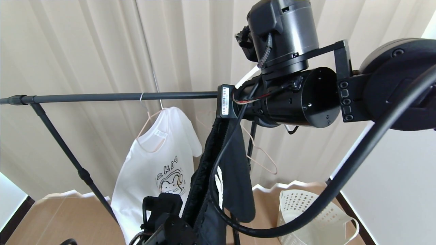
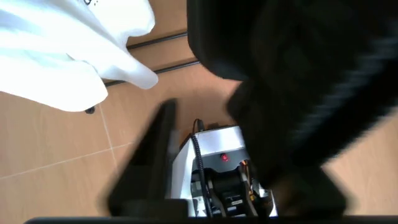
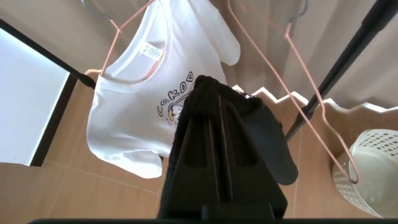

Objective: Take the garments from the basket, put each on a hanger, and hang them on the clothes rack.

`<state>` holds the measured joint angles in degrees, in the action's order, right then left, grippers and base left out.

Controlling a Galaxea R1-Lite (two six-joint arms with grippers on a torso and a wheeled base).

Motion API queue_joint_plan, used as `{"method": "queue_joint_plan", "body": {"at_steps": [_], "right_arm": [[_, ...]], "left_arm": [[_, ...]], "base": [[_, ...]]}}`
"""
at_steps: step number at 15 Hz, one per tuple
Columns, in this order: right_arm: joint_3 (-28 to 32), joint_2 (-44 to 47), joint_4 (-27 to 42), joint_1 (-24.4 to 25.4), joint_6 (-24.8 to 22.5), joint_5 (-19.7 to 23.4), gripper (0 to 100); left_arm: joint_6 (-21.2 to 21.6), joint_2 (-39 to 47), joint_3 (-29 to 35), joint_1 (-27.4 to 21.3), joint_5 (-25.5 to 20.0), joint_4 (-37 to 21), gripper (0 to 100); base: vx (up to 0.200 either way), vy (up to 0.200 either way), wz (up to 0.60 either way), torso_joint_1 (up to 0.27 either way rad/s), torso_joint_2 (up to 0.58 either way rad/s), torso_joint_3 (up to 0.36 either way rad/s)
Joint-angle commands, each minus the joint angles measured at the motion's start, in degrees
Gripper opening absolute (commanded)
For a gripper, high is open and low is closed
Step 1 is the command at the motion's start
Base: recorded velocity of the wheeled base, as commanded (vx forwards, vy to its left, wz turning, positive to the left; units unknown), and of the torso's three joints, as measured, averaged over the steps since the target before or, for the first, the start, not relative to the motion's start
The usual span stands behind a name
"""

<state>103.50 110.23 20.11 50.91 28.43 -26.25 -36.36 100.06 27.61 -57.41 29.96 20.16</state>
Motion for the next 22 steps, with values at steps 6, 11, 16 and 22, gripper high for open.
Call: {"method": "queue_joint_plan", "body": {"at_steps": [6,11,16,22], "right_arm": [[-18.4,-12.4,0.3,-1.2,-0.3,-0.7,0],[-27.5,-16.2,4.7,-0.4,-1.8,-0.8,0],[-29.6,-14.7,13.2,0.2,-2.0,-5.7,0],[-29.7,-16.0,15.5,-6.6,-1.7,-11.1,0]], "left_arm": [[11.2,-18.9,1.1,13.8,-2.6,-0.3,0],[18.8,-18.4,9.9,18.6,-11.3,-1.0,0],[20.5,-15.9,16.2,18.2,-14.2,-8.6,0],[21.2,-16.8,16.4,21.8,-16.5,-13.3,0]], "base": [[0.0,0.0,0.0,0.0,0.0,0.0],[0.0,0.0,0.0,0.0,0.0,0.0],[0.0,0.0,0.0,0.0,0.0,0.0],[0.0,0.0,0.0,0.0,0.0,0.0]]}}
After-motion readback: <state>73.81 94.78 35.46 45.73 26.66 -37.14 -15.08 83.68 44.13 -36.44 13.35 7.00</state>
